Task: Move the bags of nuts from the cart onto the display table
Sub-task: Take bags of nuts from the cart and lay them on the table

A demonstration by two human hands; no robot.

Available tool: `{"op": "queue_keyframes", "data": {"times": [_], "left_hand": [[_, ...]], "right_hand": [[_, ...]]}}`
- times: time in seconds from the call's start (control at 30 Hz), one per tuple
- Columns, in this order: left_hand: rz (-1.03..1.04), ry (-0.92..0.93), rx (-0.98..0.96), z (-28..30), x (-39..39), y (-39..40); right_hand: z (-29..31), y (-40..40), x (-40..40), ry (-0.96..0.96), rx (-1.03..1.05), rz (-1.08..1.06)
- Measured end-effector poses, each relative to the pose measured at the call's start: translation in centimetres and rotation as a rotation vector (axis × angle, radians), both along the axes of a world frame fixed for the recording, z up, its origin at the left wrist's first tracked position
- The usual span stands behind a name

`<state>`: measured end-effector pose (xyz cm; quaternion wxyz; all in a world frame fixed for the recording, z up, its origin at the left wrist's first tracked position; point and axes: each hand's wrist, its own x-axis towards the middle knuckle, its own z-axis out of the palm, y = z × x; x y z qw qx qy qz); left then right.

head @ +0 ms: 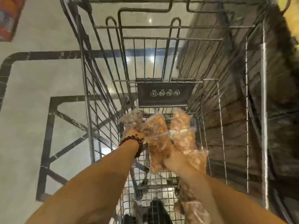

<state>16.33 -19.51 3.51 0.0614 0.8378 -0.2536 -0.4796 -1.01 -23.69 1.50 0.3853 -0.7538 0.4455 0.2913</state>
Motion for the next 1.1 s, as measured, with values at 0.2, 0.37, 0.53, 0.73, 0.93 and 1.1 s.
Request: {"op": "queue_keyframes", "data": {"times": [0.2, 0.37, 0.53, 0.73, 0.93, 1.1], "left_hand": [[0.364, 0.252, -0.043, -6.7, 2.4, -1.5], [1.020, 0.412, -0.247, -10.1, 2.6, -1.4], [1.167, 0.317, -0.145, -18.3, 3.8, 0.8], [1.181, 0.286, -0.191, -15.7, 2.7, 0.9], [1.113, 0.193, -0.307, -8.6, 0.6, 0.5], [0.950, 0.167, -0.385, -2.7, -0.7, 1.8]], "right_hand": [[-7.5, 0.3, 0.3, -0.027, 0.156, -0.535], [-10.7, 0.5, -1.0, -0.146, 0.228, -0.737], [-9.8, 0.5, -1.0, -0.158, 0.250, -0.791], [-8.8, 1.9, -0.2, -0.160, 0.364, -0.982], [-6.6, 1.5, -1.3, -0.287, 0.277, -0.877], [-0.5, -0.5, -2.6, -0.366, 0.234, -0.866]]}}
